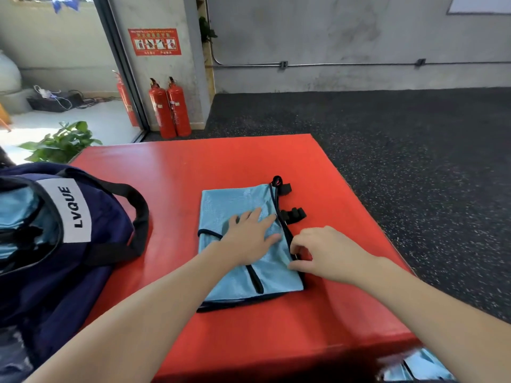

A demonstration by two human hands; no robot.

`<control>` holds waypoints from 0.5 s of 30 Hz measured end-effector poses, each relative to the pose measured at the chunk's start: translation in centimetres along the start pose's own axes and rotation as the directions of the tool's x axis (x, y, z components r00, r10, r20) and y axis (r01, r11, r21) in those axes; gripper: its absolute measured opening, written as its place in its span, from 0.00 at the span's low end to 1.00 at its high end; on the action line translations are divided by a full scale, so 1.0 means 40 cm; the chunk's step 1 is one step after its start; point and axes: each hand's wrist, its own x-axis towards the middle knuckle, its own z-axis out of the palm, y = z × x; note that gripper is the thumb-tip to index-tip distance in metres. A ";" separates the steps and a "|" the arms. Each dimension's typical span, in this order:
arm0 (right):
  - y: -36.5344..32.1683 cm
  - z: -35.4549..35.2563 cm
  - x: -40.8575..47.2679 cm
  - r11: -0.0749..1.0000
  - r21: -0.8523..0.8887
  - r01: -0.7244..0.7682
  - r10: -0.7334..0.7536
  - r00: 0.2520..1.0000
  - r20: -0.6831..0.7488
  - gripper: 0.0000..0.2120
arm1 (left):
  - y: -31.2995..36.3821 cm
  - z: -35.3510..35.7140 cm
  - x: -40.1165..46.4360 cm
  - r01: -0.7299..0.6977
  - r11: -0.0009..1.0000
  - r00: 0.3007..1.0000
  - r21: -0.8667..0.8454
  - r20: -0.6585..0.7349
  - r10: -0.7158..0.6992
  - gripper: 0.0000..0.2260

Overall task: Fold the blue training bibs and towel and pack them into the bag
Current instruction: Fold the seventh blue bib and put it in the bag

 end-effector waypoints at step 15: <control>-0.075 0.017 -0.097 0.981 0.051 0.189 -0.190 0.982 0.017 0.18 | -0.128 0.032 -0.373 -0.215 0.976 0.968 -0.023 -0.137 0.210 0.26</control>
